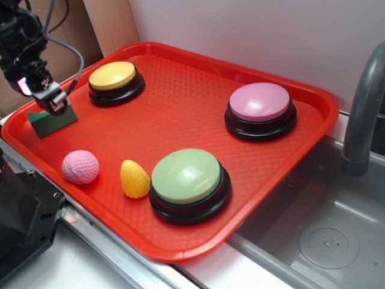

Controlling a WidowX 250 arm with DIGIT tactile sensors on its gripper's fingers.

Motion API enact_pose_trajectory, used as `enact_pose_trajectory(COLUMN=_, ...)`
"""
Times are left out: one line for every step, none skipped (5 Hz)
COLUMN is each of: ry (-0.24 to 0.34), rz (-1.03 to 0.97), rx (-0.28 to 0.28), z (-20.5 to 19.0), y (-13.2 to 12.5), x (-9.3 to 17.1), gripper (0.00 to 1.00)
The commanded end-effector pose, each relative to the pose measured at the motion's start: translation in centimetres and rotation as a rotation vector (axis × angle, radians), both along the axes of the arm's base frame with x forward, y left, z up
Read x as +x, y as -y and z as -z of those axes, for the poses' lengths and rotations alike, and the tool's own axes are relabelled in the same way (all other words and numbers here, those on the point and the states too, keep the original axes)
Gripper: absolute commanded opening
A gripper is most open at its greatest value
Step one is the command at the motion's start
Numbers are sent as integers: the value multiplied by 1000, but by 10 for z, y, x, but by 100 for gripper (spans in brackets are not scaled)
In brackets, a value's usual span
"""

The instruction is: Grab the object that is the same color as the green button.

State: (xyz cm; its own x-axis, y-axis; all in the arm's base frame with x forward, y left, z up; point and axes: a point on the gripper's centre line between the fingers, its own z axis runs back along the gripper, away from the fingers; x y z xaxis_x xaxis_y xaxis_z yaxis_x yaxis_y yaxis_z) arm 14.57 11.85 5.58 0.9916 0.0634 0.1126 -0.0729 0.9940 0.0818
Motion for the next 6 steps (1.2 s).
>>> enact_pose_trajectory(ry=-31, rz=72, rx=23, z=35, y=7, x=17, gripper=100)
enact_pose_trajectory(ry=-42, rz=107, rx=36, z=38, y=19, x=21, gripper=22)
enact_pose_trajectory(ry=-51, rz=75, rx=14, z=33, y=22, x=24, gripper=0)
enact_pose_trajectory(ry=-73, rz=35, rx=-22, z=8, y=26, x=29, gripper=0)
enact_pose_trajectory(ry=-22, rz=53, rx=28, z=-38, y=40, x=39, gripper=0)
enact_pose_trajectory(ry=-4, rz=55, rx=17, z=-76, y=55, x=44, gripper=0)
